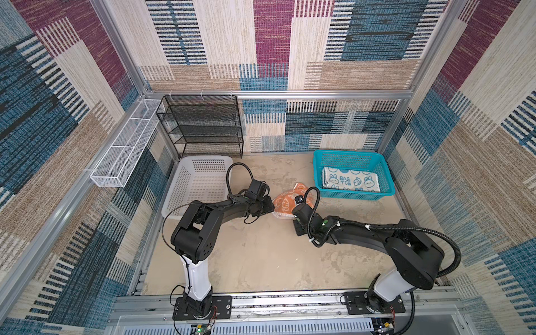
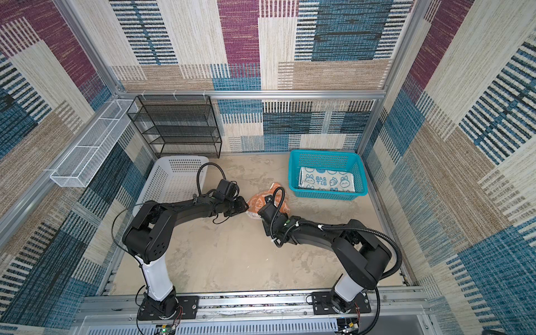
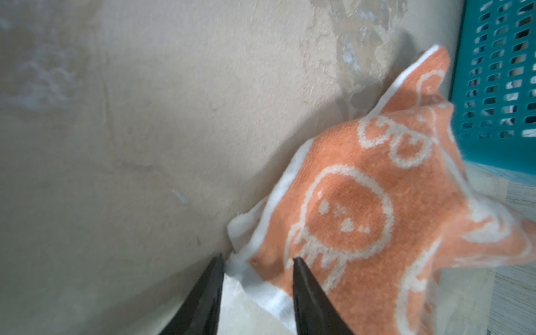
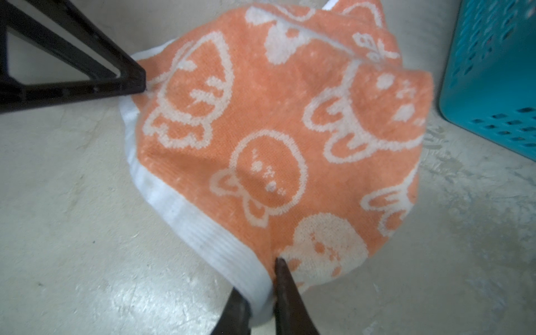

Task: Fold and stack the towels
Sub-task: 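Grasp the orange towel's near edges with both grippers, then lift the orange towel high with both grippers, letting it hang open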

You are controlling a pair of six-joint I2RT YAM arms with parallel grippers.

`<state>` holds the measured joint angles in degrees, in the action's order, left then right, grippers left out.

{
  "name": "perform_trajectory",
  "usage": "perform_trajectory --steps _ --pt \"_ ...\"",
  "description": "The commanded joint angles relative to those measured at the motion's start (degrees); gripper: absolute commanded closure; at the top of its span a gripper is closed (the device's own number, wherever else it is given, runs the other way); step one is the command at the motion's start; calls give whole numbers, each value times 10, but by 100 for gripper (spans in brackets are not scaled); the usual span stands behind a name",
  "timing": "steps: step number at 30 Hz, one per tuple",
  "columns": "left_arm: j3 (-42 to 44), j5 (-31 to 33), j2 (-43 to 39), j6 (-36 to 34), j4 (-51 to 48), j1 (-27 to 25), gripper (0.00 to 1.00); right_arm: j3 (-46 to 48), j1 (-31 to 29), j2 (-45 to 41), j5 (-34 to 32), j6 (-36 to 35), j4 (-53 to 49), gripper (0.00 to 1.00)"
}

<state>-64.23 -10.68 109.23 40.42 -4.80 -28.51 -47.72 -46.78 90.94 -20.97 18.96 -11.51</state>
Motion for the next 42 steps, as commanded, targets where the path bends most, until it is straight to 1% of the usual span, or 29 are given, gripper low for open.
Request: perform_trajectory --steps 1,4,8,11,12,14,18,22,25,29,31,33,35,37,42 --pt "-6 4 12 4 -7 0 62 3 0 -7 0 -5 10 83" --pt "-5 -1 23 6 1 0 68 5 0 -4 -3 -6 14 83" --pt "1 -1 29 3 4 1 82 3 0 2 -3 -9 15 83" --pt "3 4 24 -1 0 1 95 0 1 7 -2 -11 14 83" --pt "2 8 20 -4 -6 2 98 -2 0 8 -2 -12 12 83" --pt "-3 15 9 -12 -20 4 100 -3 0 8 -3 -13 8 82" --pt "-11 27 -24 -27 -52 17 100 -4 2 0 -6 -19 5 79" --pt "-17 45 -70 -45 -84 26 100 -4 7 1 16 -39 15 76" --pt "-20 56 -99 -54 -104 28 100 -9 8 16 44 -48 23 72" --pt "-10 52 -119 -55 -114 31 100 -17 7 42 70 -39 27 67" --pt "2 48 -128 -53 -108 31 100 -16 7 46 79 -31 30 64" --pt "11 49 -135 -52 -105 31 100 -8 6 47 87 -26 36 58" --pt "14 52 -140 -52 -107 33 100 -1 7 44 83 -21 35 52" --pt "15 52 -144 -54 -109 32 100 10 6 36 74 -18 36 48" --pt "15 49 -146 -52 -106 32 100 32 6 25 60 -12 37 47"
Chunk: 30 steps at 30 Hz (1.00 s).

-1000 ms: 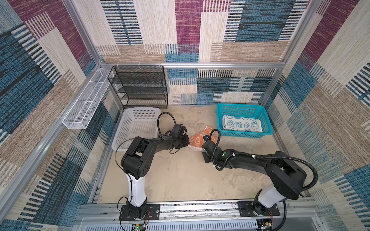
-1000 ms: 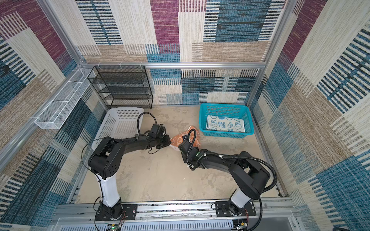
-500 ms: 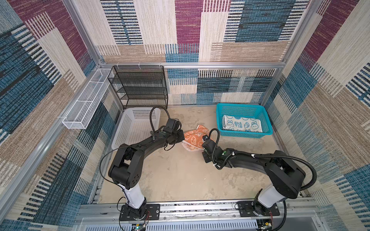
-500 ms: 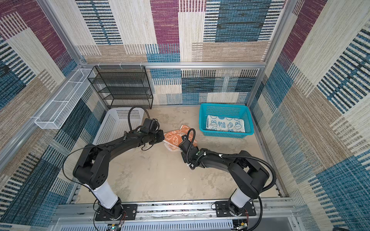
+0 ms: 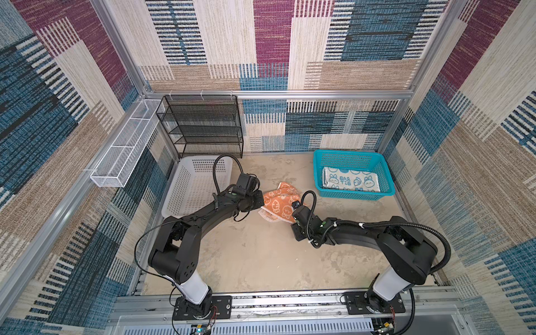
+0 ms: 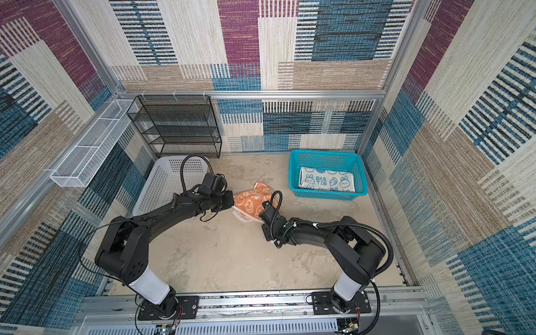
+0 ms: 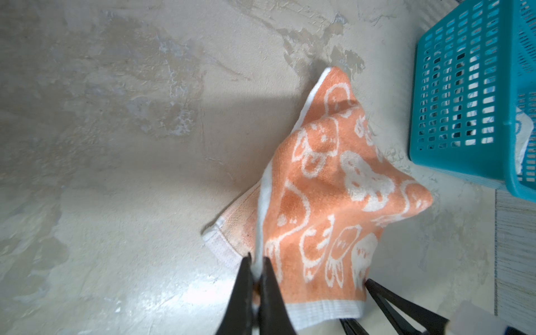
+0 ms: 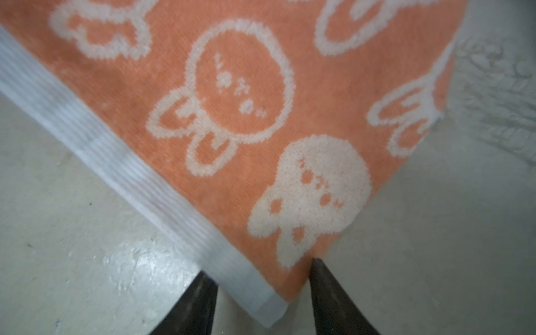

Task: Fold and stack the towels
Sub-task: 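Lift the orange towel high with both grippers, letting it hang open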

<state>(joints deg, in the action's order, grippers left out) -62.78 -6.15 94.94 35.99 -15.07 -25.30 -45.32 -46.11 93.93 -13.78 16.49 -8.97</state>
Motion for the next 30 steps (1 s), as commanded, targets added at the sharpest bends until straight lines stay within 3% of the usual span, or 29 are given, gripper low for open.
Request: perform_trajectory --steps 1,4,8,13,20,30 --pt "1 2 -2 -8 -3 1 100 11 0 -5 -17 16 12 47" --pt "1 1 -2 -8 -4 0 100 23 0 -5 -33 20 19 54" --pt "2 3 -8 -9 -7 1 100 15 0 -6 -49 20 14 79" --pt "-23 12 -36 -18 -35 7 100 -45 3 -35 -73 -7 -32 98" --pt "-127 32 -112 -43 -115 43 100 -213 40 -98 -78 -76 -131 100" --pt "-360 77 -164 -109 -265 55 100 -505 46 -129 -80 -157 -257 100"
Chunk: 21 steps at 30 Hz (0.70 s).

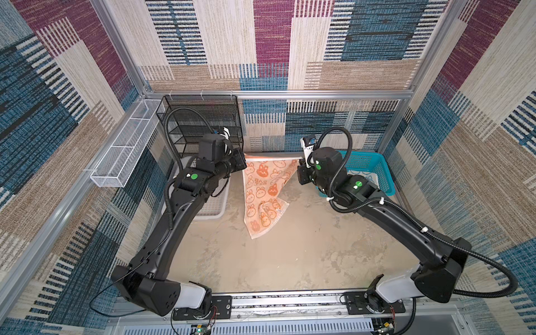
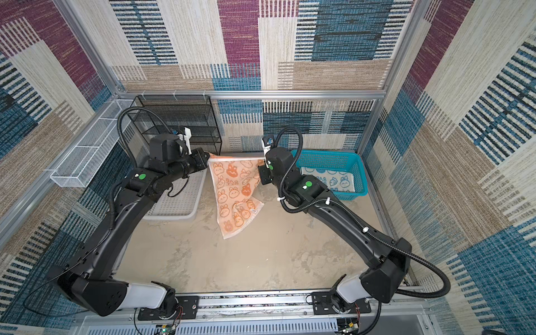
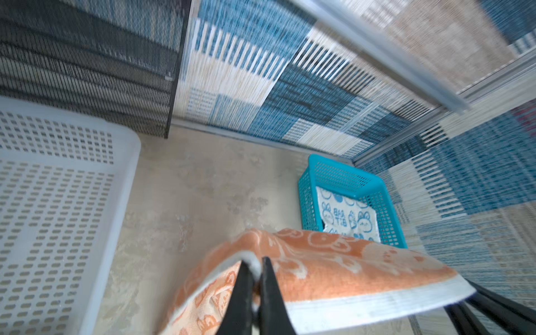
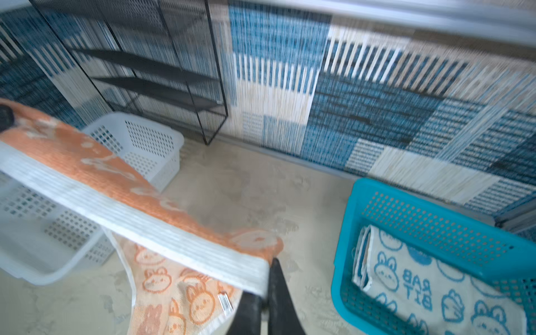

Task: Fold and stack the towels
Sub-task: 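Lift the orange towel high with both grippers, letting it hang open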

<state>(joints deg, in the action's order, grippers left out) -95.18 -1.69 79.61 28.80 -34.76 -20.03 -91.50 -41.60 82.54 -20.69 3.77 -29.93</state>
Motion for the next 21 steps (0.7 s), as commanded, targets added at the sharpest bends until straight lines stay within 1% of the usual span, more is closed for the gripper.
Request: perform_trajectory --steps 1,4,6,8,11,16,18,21 --pt "-58 33 -14 -40 -84 4 100 -57 1 -22 0 -35 -54 100" --pt "-103 25 -39 -42 -116 3 100 -88 -1 -51 36 -43 -75 100" --pt "-103 16 -66 -37 -116 3 100 -91 -3 -74 50 -46 -87 100" --pt "-93 5 -95 -27 -118 3 100 -90 -7 -100 63 -49 -100 100" --pt "-68 -29 -136 -4 -120 1 100 -78 -11 -145 88 -44 -108 100" --pt "-41 -90 -182 45 -120 -1 100 -26 -11 -235 144 -34 -75 100" --pt "-44 -105 -184 56 -121 -1 100 -23 -11 -242 146 -36 -74 100" --pt "-57 -129 -174 65 -121 -1 100 -24 -10 -231 136 -41 -77 100"
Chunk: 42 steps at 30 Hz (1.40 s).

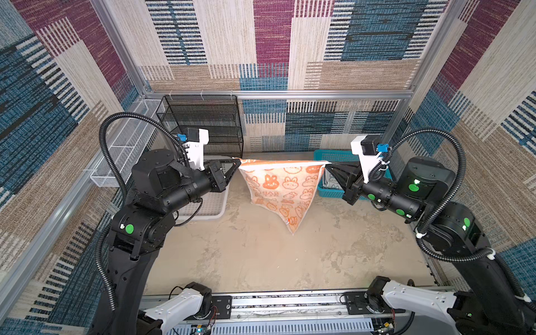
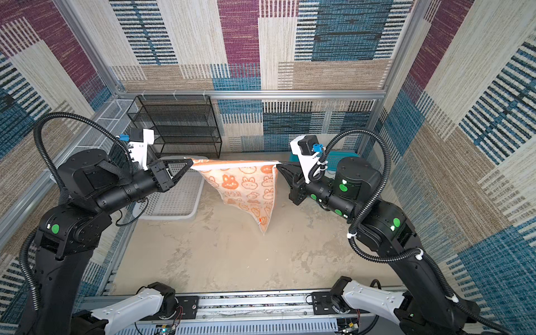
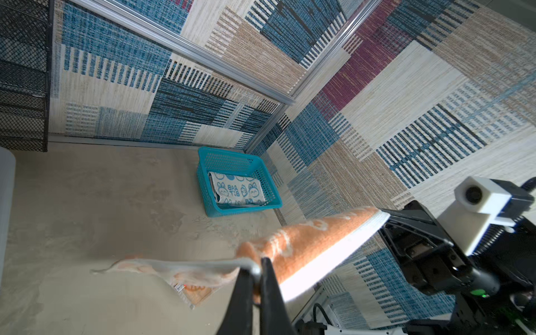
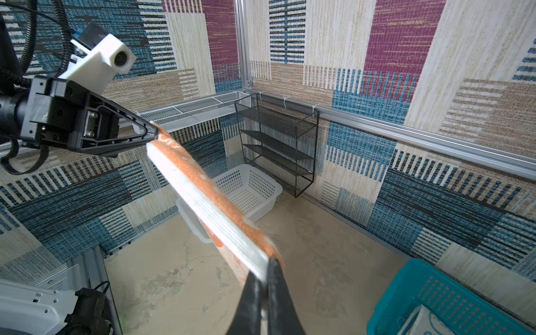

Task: Fold and stack the towels
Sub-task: 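Lift the orange towel high with both grippers, letting it hang open, then lower the hanging towel onto the table and fold its top half over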

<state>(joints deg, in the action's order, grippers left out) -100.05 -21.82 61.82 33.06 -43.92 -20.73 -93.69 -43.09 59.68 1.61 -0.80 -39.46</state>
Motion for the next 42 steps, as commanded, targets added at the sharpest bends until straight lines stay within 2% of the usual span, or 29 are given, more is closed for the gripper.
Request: perform_trajectory --steps 1,5,7,10,12,15,17,19,25,31,36,42 --pt "-15 65 8 26 -30 6 100 -2 4 3 -86 3 20 100" --pt "-35 61 33 26 -26 7 100 -9 5 17 -73 -5 43 100" --pt "-42 65 55 21 -27 8 100 -21 6 37 -95 -14 47 100" --pt "-36 63 93 16 -9 10 100 -37 32 78 -94 -24 51 100" --pt "-34 61 130 12 4 16 100 -43 73 113 -56 -21 59 100" --pt "-36 54 185 5 18 28 100 -44 159 172 34 -7 78 100" --pt "-38 58 222 -2 29 37 100 -53 190 219 52 -5 79 100" --pt "-47 72 264 -17 36 46 100 -60 205 264 64 -8 82 100" --pt "-85 26 429 -22 50 88 100 -75 246 379 115 -9 101 100" --pt "-127 39 546 -37 63 91 100 -90 270 450 135 -17 109 100" --pt "-112 37 563 -35 64 88 100 -43 272 451 140 -18 117 100" --pt "-32 61 519 -48 72 73 100 78 272 402 146 30 144 100"
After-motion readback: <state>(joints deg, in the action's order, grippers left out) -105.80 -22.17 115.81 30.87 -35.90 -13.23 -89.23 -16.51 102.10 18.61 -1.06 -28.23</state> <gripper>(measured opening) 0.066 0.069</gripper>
